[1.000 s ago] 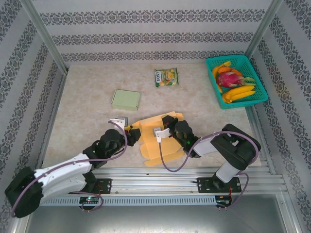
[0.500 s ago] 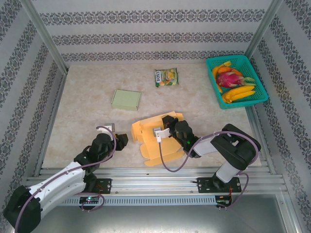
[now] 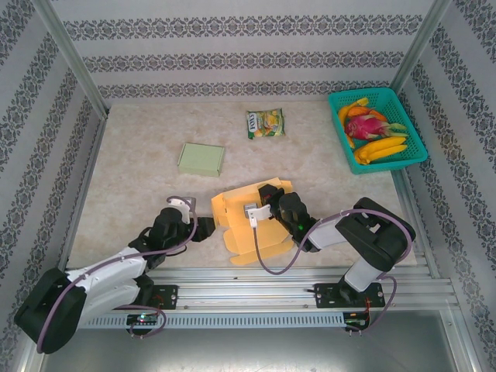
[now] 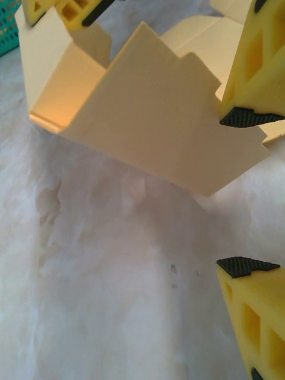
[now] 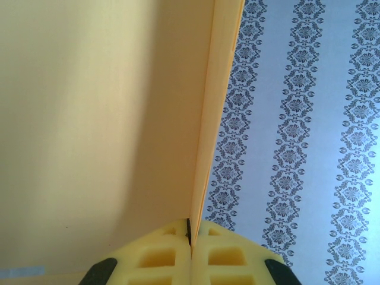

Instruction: Fold the paper box

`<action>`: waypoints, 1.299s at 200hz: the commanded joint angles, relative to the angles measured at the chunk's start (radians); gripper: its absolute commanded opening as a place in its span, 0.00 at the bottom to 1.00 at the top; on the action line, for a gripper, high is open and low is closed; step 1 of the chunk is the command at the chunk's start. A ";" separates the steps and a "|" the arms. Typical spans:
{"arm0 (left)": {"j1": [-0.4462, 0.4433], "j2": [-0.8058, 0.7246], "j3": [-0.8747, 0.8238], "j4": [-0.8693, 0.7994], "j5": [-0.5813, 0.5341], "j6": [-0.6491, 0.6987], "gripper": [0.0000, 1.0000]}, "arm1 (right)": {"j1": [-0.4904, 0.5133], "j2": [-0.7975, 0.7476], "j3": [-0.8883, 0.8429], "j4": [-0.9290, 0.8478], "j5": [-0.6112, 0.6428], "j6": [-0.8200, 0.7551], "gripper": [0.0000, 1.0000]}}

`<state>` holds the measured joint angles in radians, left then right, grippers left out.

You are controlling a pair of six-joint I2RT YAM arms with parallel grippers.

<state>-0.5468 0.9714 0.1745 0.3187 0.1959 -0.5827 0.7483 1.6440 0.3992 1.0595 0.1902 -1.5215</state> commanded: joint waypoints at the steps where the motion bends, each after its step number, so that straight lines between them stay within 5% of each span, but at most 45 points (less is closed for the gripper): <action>1: 0.004 0.038 0.026 0.100 0.061 0.039 0.62 | 0.005 0.040 -0.021 -0.147 -0.040 -0.002 0.00; 119: -0.116 0.203 0.085 0.223 0.020 0.056 0.59 | 0.006 0.050 -0.019 -0.146 -0.038 -0.003 0.00; 208: -0.218 0.385 0.187 0.171 -0.161 0.066 0.48 | 0.039 0.025 -0.063 -0.038 -0.002 -0.027 0.00; 260: -0.231 0.339 0.164 0.135 -0.221 0.093 0.48 | 0.055 -0.032 -0.105 -0.022 0.024 0.008 0.00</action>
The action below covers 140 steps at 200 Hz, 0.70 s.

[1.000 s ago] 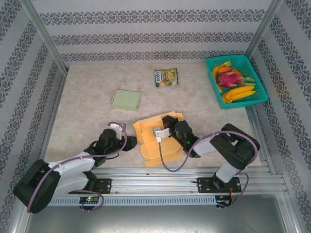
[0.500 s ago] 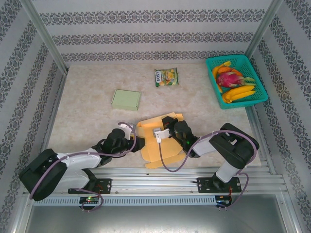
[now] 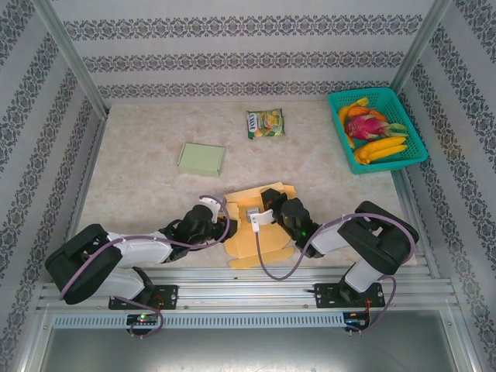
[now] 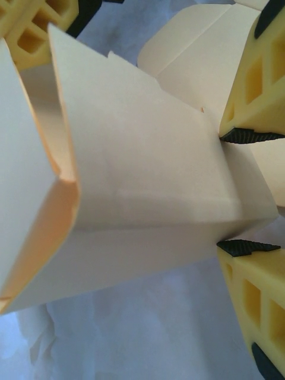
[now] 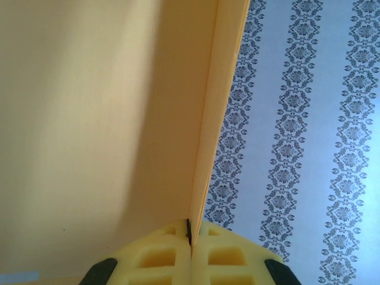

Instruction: Fold the paper box

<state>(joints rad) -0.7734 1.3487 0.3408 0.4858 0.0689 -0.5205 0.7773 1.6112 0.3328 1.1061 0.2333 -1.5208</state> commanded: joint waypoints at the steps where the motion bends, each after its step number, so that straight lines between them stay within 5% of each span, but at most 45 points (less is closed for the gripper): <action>1: -0.004 -0.042 -0.003 -0.034 -0.095 0.032 0.48 | 0.026 -0.001 -0.039 -0.066 -0.019 0.008 0.00; 45: -0.004 -0.152 -0.051 -0.067 -0.139 0.060 0.49 | 0.043 -0.024 -0.063 -0.031 -0.008 0.027 0.00; 140: -0.025 -0.076 -0.030 -0.060 -0.201 0.096 0.49 | 0.164 0.043 -0.117 0.138 0.154 -0.052 0.00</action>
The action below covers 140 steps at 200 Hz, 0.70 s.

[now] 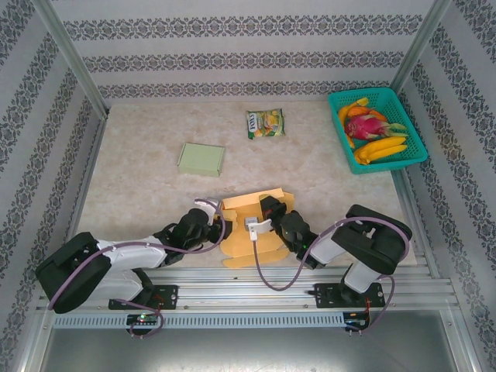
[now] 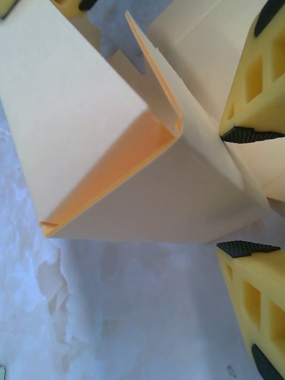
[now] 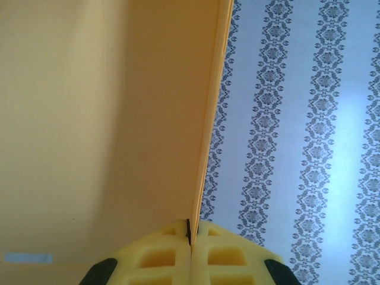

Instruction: Fold the paper box

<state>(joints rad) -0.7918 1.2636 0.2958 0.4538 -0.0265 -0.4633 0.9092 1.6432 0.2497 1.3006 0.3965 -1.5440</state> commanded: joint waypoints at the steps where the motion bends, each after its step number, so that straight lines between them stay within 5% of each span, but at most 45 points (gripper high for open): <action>1: -0.007 0.009 0.016 -0.029 -0.108 0.040 0.49 | 0.032 0.010 -0.033 -0.056 -0.008 -0.028 0.00; 53: -0.020 0.043 0.053 -0.041 -0.192 0.090 0.50 | 0.037 0.008 -0.026 -0.085 0.022 -0.020 0.00; 140: -0.168 0.116 0.059 0.108 -0.328 0.146 0.47 | 0.041 0.034 -0.015 -0.094 0.049 -0.011 0.00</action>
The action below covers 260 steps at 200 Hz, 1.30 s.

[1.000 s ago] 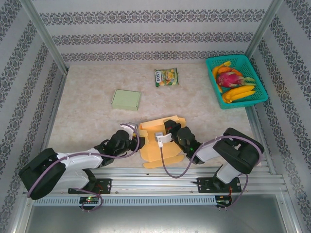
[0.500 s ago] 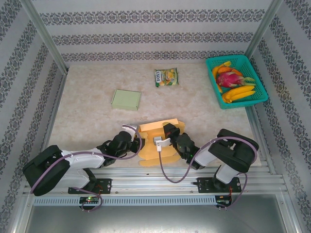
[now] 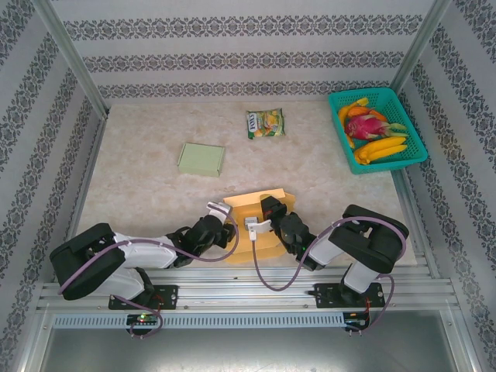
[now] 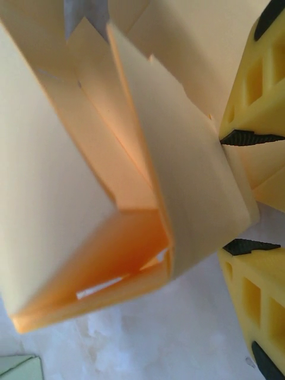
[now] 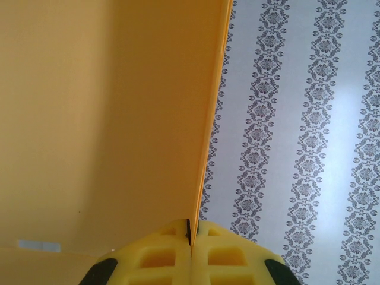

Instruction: Fold the paper box

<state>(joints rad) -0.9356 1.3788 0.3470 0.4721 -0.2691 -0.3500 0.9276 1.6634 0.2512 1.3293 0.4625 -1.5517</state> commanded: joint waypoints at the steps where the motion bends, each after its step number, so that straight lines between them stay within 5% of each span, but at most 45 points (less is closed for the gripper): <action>1: -0.025 0.001 0.008 0.090 -0.088 0.032 0.47 | 0.023 0.014 -0.017 -0.124 -0.017 -0.004 0.00; 47: -0.026 0.005 0.010 0.127 -0.132 0.037 0.35 | 0.027 0.028 -0.015 -0.130 -0.015 0.009 0.00; 95: -0.064 -0.048 -0.024 0.190 -0.074 0.055 0.38 | 0.028 0.024 -0.013 -0.127 -0.019 0.020 0.00; 134: -0.064 -0.021 0.014 0.088 -0.241 0.077 0.38 | 0.033 -0.004 -0.022 -0.102 -0.006 0.033 0.00; 196: -0.052 0.095 0.052 0.169 -0.227 0.100 0.42 | 0.051 -0.001 -0.029 -0.105 -0.004 0.043 0.00; 228: -0.051 0.168 0.094 0.168 -0.368 0.082 0.38 | 0.056 -0.012 -0.035 -0.108 0.003 0.050 0.00; 260: -0.024 0.204 0.115 0.188 -0.395 0.085 0.35 | 0.057 -0.014 -0.033 -0.119 0.002 0.058 0.00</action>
<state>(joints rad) -0.9859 1.5555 0.4278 0.6094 -0.5751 -0.2722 0.9539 1.6432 0.2455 1.3094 0.5171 -1.5139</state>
